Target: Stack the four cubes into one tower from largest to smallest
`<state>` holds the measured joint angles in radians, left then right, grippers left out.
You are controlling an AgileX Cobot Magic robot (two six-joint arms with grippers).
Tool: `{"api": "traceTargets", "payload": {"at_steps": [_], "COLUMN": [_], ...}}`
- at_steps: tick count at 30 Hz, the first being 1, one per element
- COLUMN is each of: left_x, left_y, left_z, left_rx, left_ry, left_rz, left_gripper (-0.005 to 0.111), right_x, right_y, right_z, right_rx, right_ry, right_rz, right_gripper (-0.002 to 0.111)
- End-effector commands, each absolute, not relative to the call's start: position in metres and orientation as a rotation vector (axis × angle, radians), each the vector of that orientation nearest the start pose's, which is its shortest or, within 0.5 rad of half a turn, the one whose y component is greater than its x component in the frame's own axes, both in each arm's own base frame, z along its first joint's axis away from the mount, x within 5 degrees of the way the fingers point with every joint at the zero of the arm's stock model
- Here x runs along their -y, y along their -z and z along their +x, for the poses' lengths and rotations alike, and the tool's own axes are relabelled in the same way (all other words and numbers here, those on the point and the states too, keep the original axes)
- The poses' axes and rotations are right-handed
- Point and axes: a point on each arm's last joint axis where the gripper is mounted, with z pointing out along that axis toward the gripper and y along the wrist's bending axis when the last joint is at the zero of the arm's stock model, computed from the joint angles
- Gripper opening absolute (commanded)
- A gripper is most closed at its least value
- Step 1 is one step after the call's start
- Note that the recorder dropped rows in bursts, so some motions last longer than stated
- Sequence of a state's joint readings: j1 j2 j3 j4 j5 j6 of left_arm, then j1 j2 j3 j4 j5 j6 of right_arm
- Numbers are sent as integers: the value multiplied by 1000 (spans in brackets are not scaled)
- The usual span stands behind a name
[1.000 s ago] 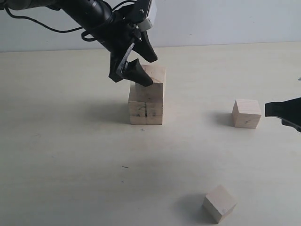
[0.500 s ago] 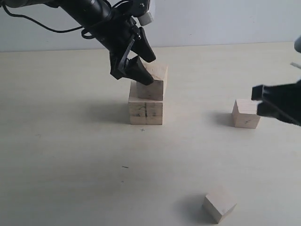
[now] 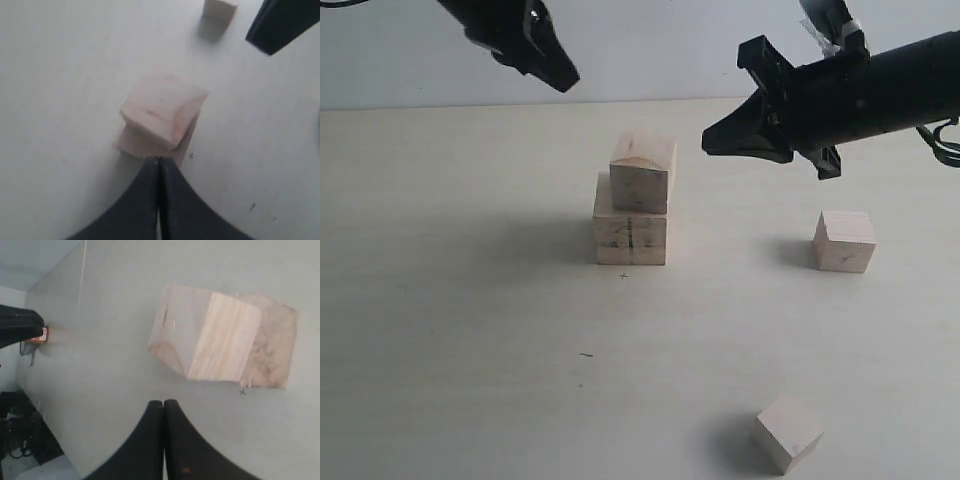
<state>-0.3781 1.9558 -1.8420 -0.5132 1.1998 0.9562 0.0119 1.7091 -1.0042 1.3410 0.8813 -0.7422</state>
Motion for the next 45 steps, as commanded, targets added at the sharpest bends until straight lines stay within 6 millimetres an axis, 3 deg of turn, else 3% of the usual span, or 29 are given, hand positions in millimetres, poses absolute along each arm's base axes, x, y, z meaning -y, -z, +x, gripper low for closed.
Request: {"api": "traceTargets", "payload": {"at_steps": [1, 4, 8, 10, 13, 17, 21, 29, 40, 45], "left_x": [159, 140, 143, 146, 148, 152, 156, 160, 162, 163], "left_y": [-303, -286, -268, -251, -229, -211, -190, -174, -174, -175], "left_z": [389, 394, 395, 394, 391, 382, 387, 391, 389, 388], "left_rx": [-2432, -2546, -2520, -2476, -2415, -2329, -2334, -2342, -2331, -2329], "left_ry": [559, 806, 836, 894, 974, 1089, 1159, 1264, 1320, 1343], "left_rz": [1182, 848, 785, 742, 619, 621, 555, 446, 455, 471], "left_gripper": [0, 0, 0, 0, 0, 0, 0, 0, 0, 0], "right_x": [-68, -77, -94, -98, -99, -99, -99, -100, -110, -121], "right_y": [-223, -220, -211, -202, -196, -186, -180, -180, -182, -180], "right_z": [353, 365, 374, 377, 378, 380, 380, 380, 376, 376], "right_rx": [-2363, -2364, -2382, -2407, -2424, -2449, -2464, -2464, -2474, -2470], "right_ry": [-1187, -1201, -1151, -1109, -1110, -1109, -1113, -1122, -1188, -1122], "right_rz": [244, 222, 205, 287, 320, 335, 342, 339, 290, 275], "right_gripper": [0, 0, 0, 0, 0, 0, 0, 0, 0, 0]}}
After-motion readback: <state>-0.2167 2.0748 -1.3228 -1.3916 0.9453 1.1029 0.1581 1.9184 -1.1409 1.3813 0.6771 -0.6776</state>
